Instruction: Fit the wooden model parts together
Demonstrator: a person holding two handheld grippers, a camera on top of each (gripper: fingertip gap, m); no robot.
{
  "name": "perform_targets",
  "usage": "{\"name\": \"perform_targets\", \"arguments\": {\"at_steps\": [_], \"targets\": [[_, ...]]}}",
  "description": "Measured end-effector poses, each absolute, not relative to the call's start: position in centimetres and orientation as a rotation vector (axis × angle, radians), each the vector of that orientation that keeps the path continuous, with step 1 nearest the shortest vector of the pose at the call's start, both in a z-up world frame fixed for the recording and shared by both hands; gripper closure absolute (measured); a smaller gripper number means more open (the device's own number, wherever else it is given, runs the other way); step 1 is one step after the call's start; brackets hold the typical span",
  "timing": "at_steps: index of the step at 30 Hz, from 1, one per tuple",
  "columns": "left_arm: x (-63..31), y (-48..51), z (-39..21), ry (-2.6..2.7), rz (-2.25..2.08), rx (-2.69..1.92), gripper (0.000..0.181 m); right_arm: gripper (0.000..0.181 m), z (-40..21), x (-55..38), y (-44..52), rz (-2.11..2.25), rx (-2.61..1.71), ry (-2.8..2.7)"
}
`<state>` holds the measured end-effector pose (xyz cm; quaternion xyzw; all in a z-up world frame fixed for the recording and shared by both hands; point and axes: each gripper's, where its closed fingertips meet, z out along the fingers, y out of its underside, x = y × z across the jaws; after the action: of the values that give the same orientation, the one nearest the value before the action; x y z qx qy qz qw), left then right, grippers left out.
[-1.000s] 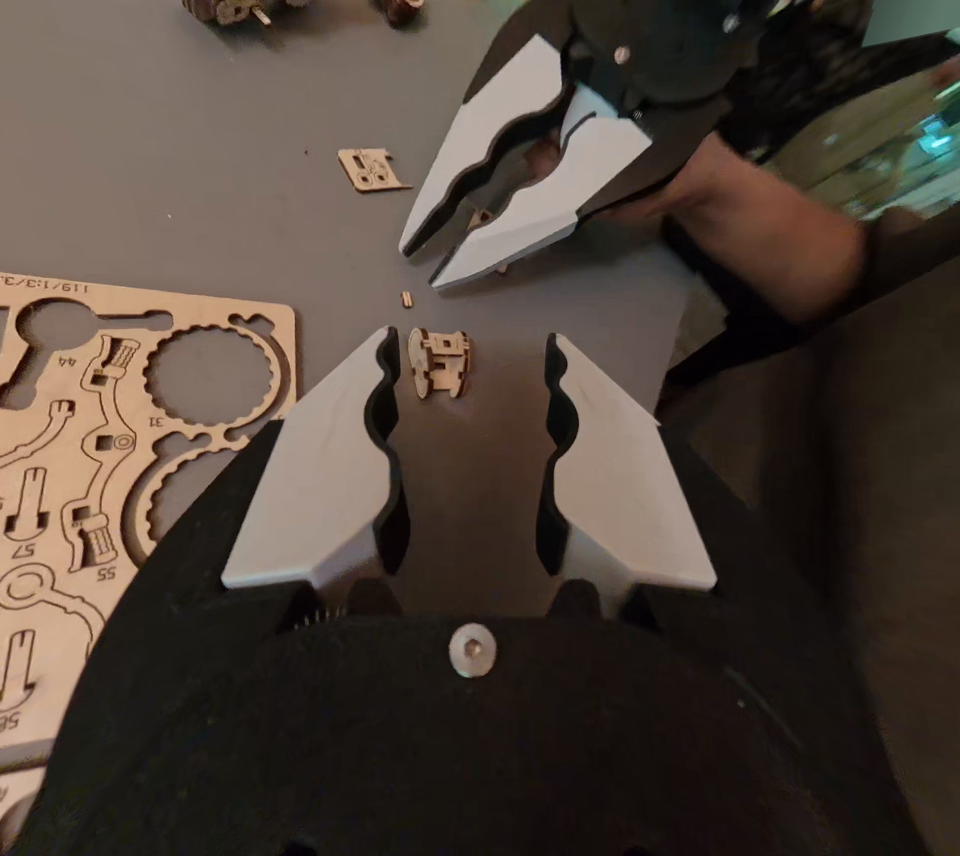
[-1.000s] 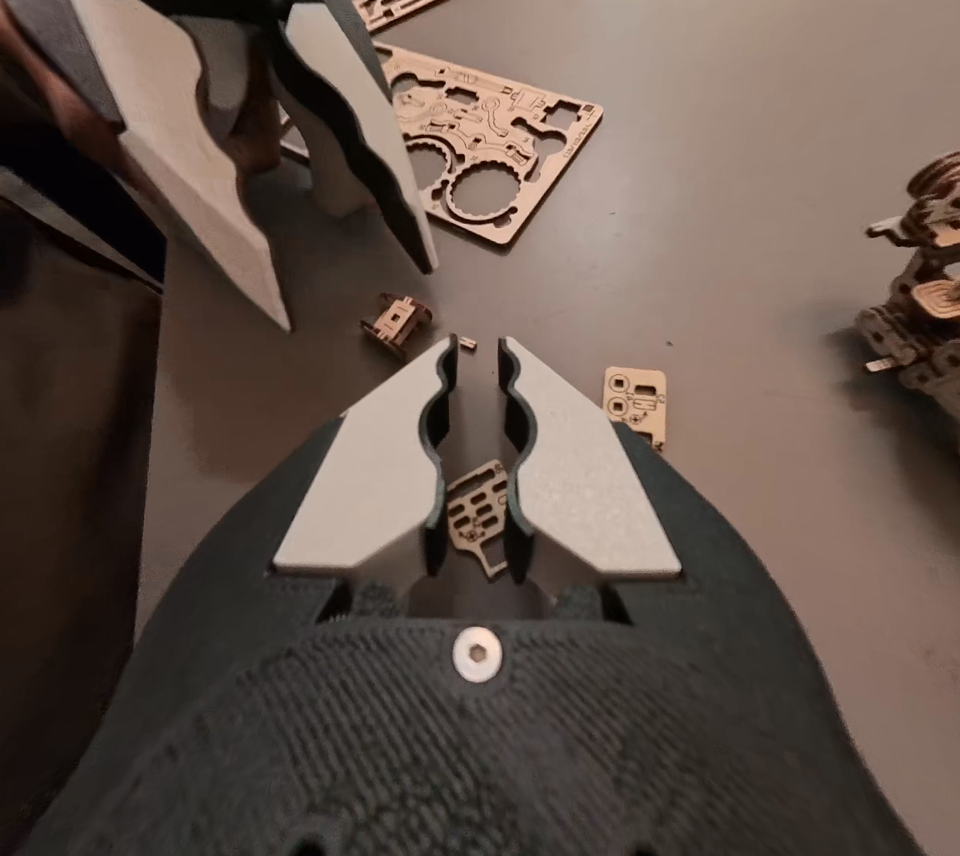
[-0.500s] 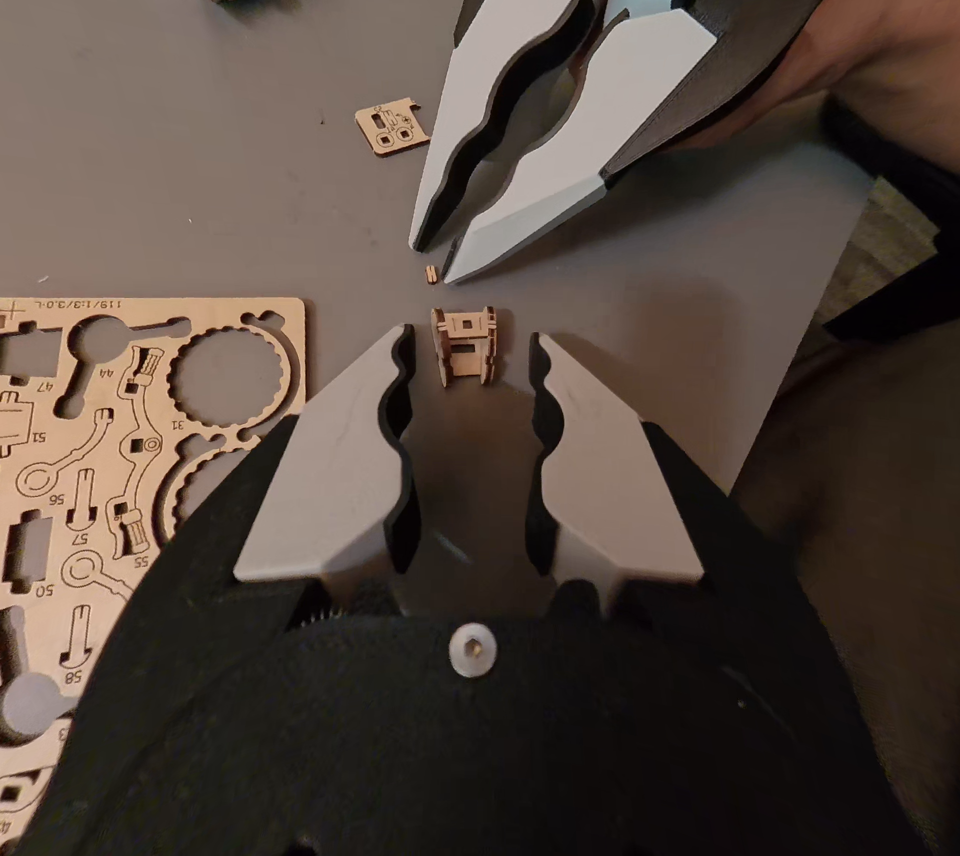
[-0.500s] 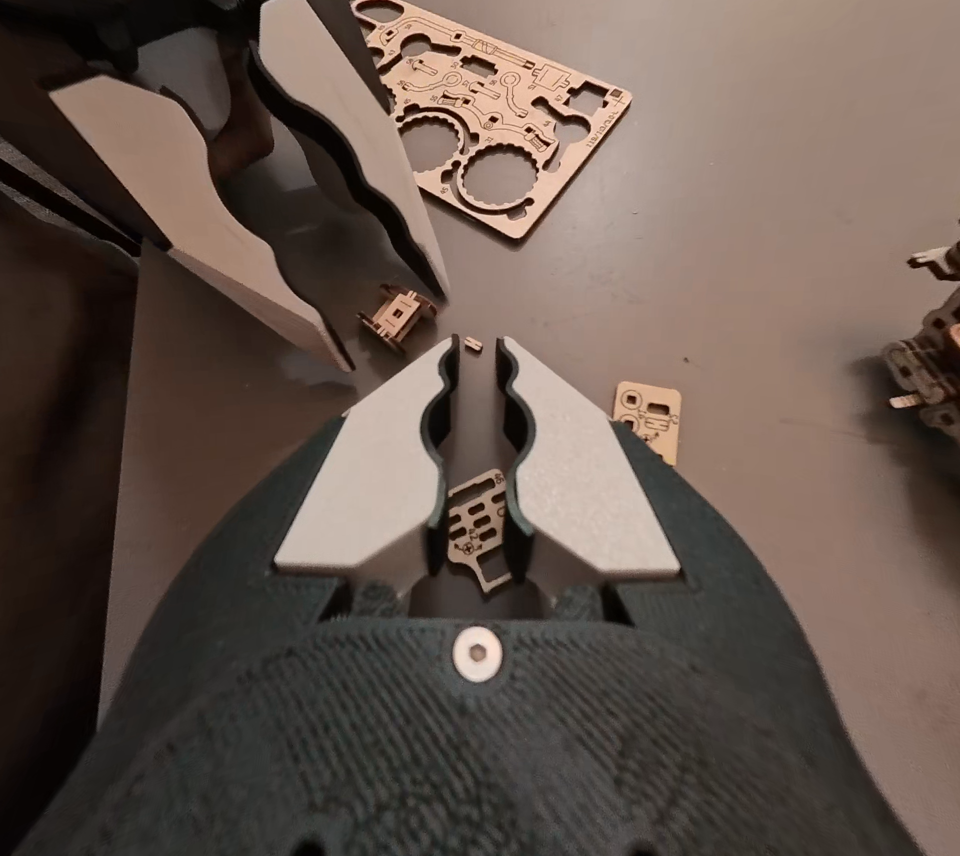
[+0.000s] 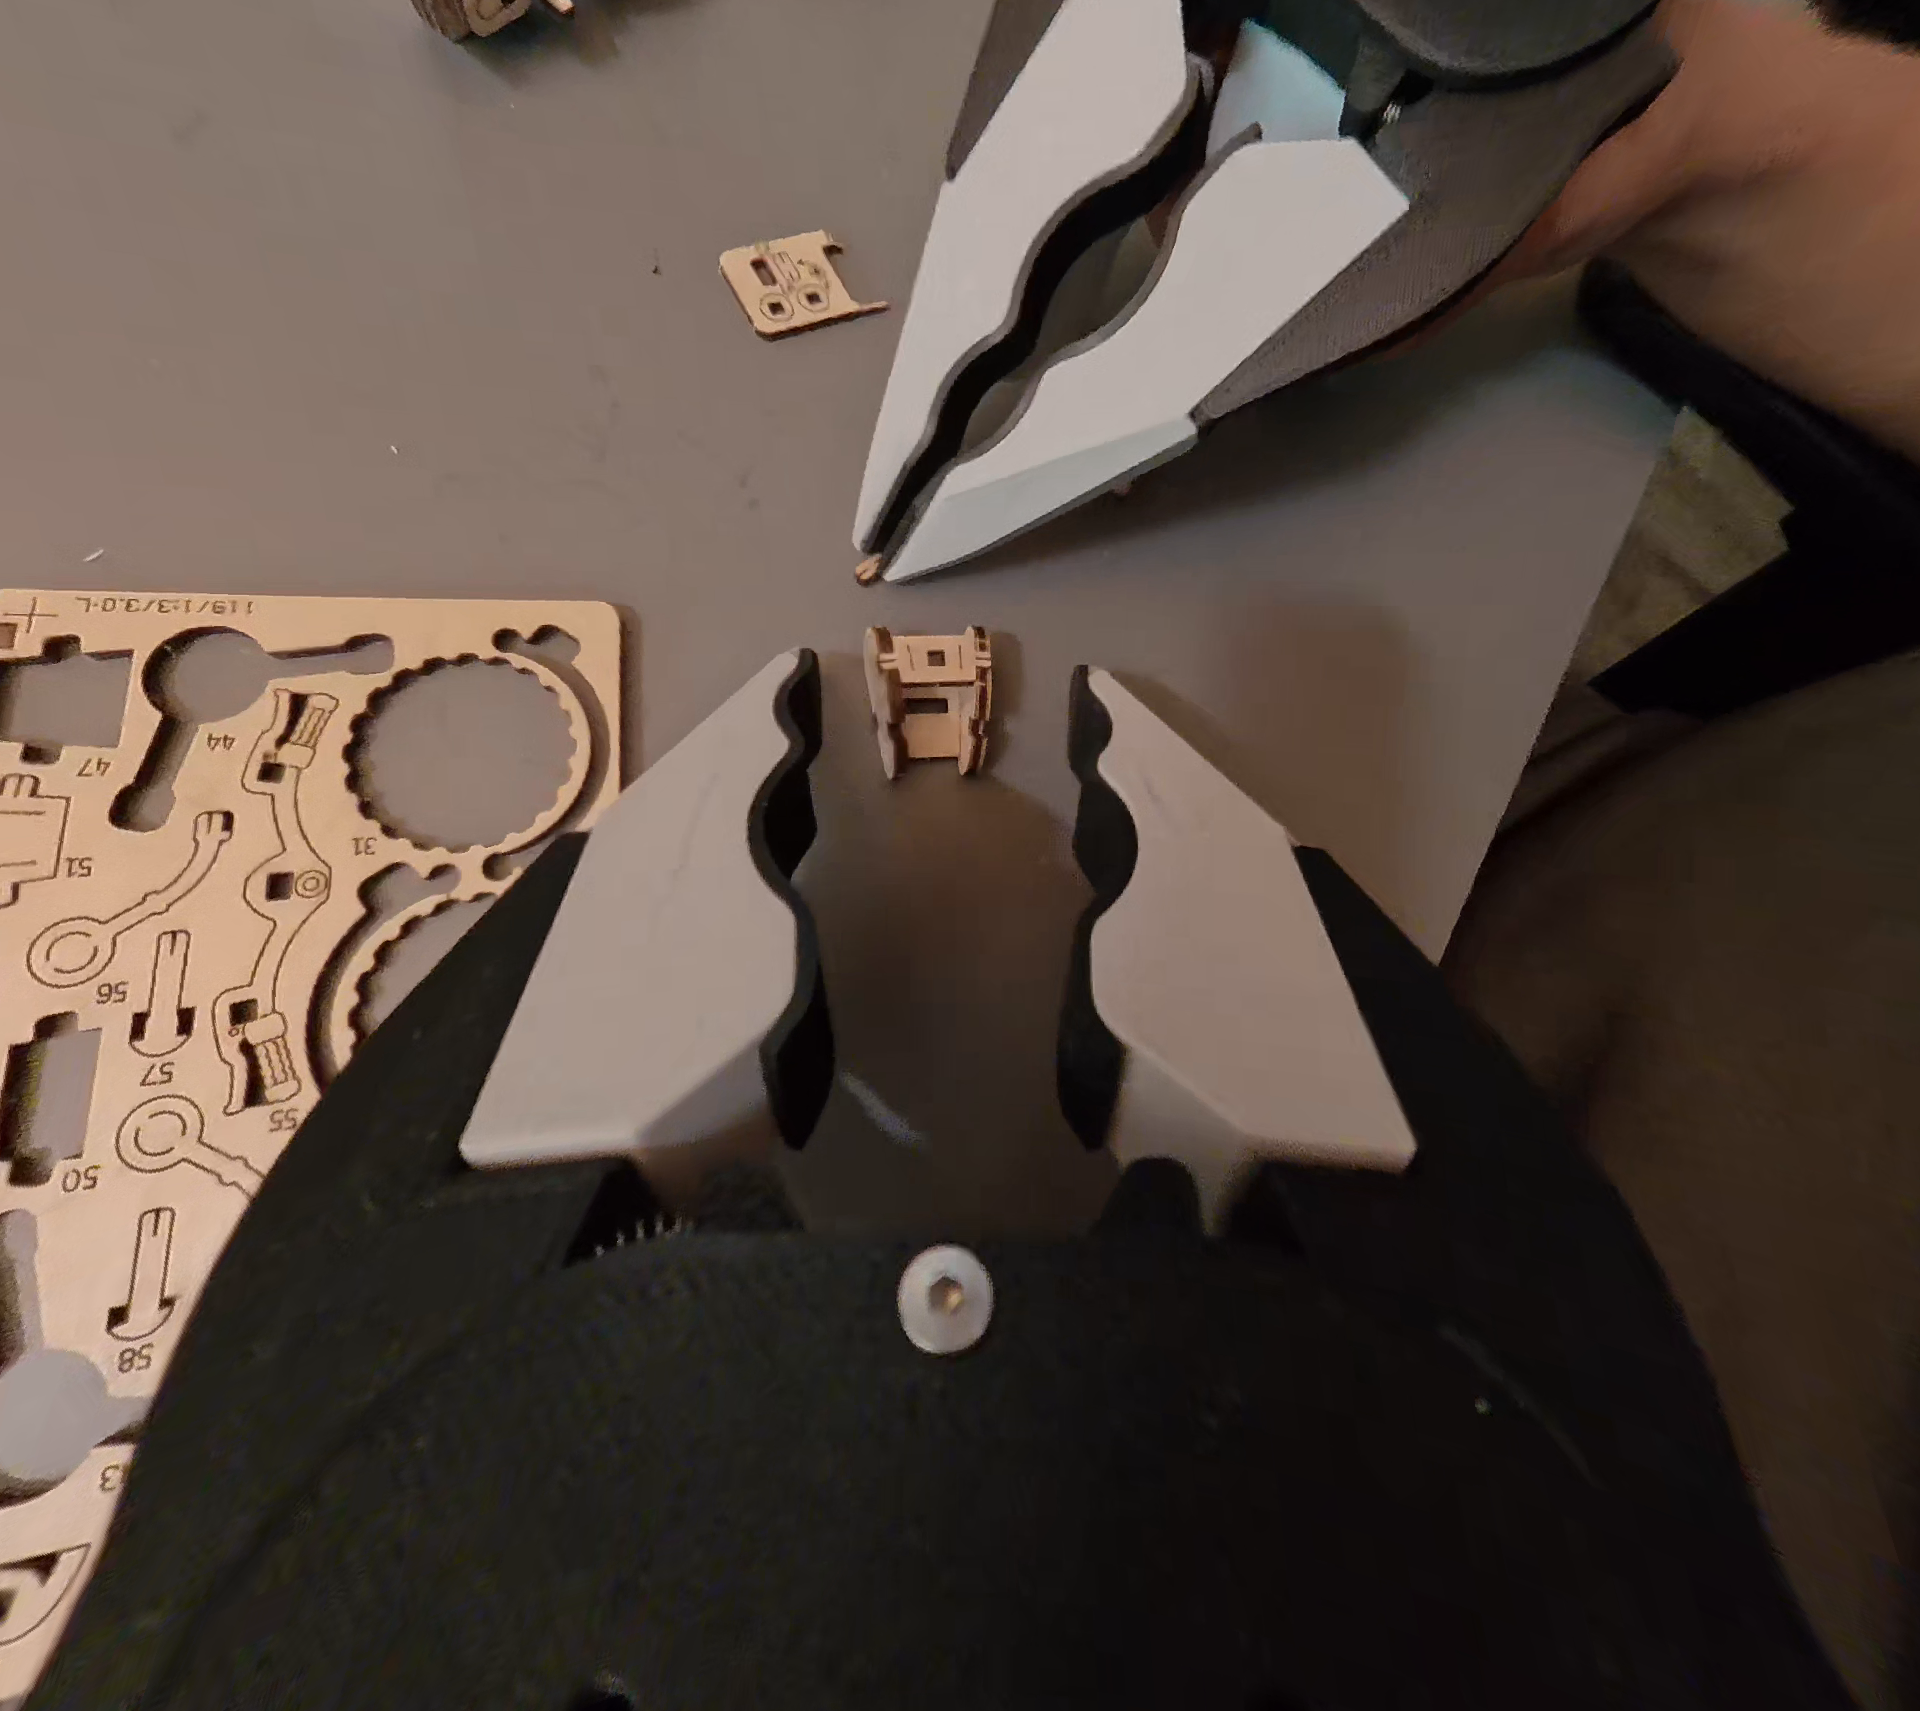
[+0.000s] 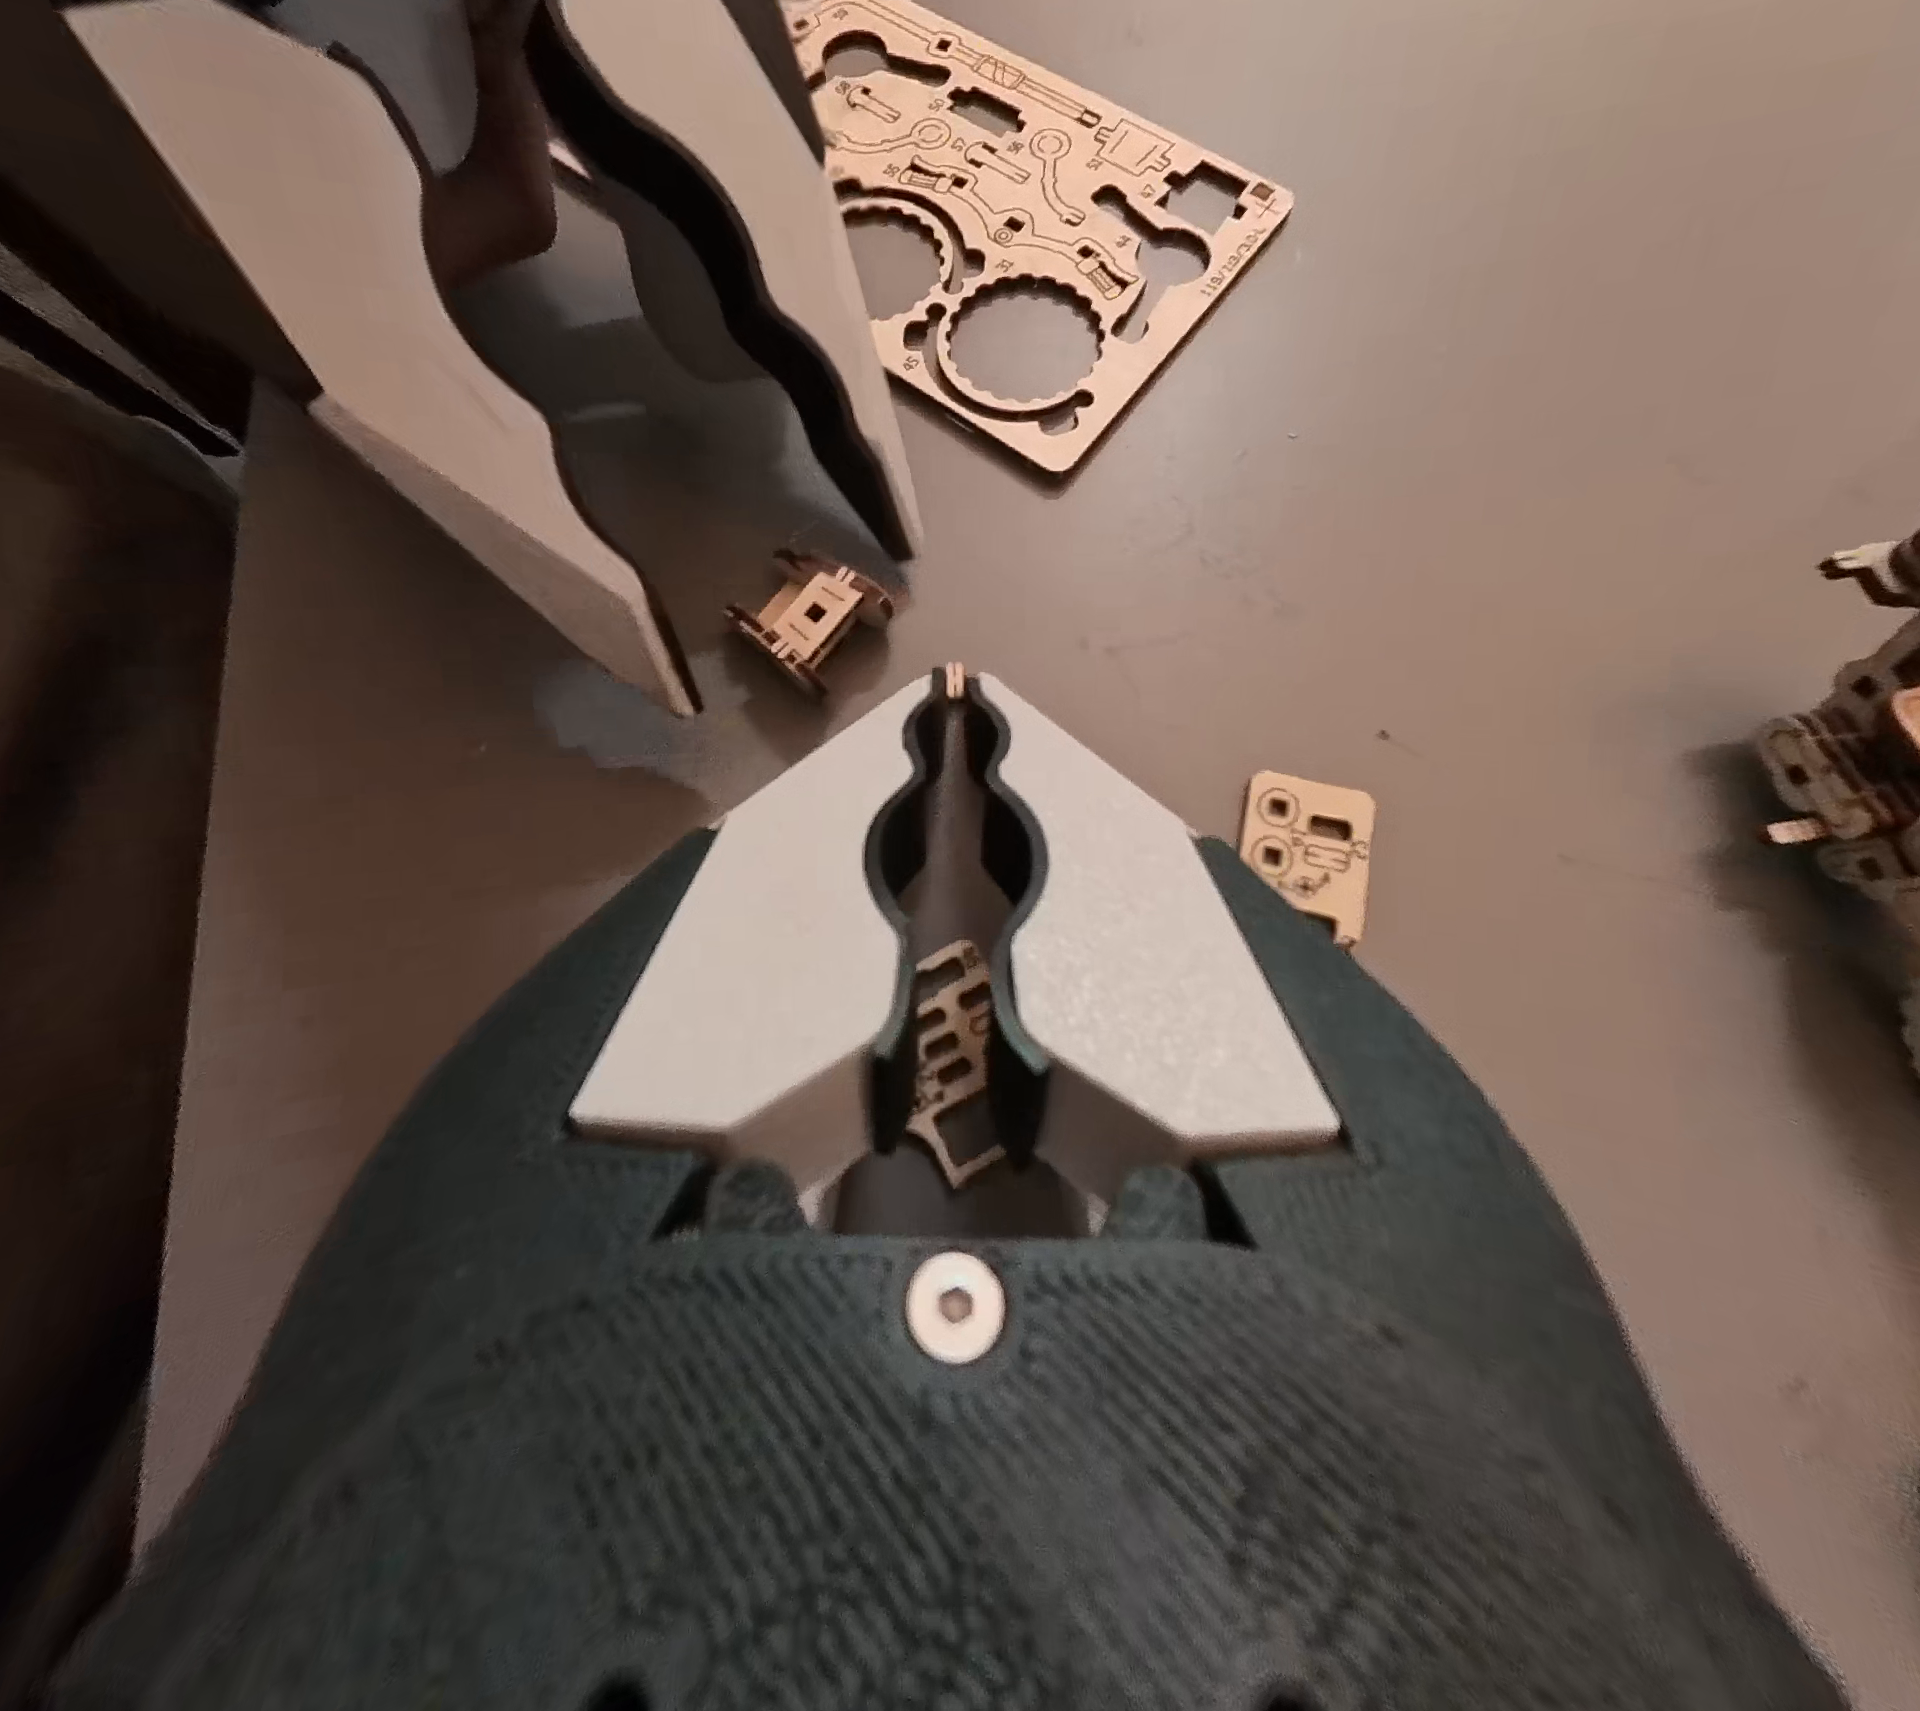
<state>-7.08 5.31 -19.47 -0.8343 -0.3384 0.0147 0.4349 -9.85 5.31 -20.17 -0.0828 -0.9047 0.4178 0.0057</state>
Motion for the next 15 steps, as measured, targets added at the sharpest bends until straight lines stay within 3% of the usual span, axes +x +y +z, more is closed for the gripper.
{"name": "perform_targets", "arguments": {"at_steps": [5, 15], "targets": [[-7.9, 4.9, -16.3, -0.949, -0.233, -1.766, 0.134, 0.18, -18.2, -9.6, 5.4, 1.433, -0.249, -2.733], [-7.8, 4.3, -13.4, -1.045, -0.78, -1.292, 0.169, 0.181, -13.3, -7.3, 4.0, 1.661, -0.026, -2.504]]}}
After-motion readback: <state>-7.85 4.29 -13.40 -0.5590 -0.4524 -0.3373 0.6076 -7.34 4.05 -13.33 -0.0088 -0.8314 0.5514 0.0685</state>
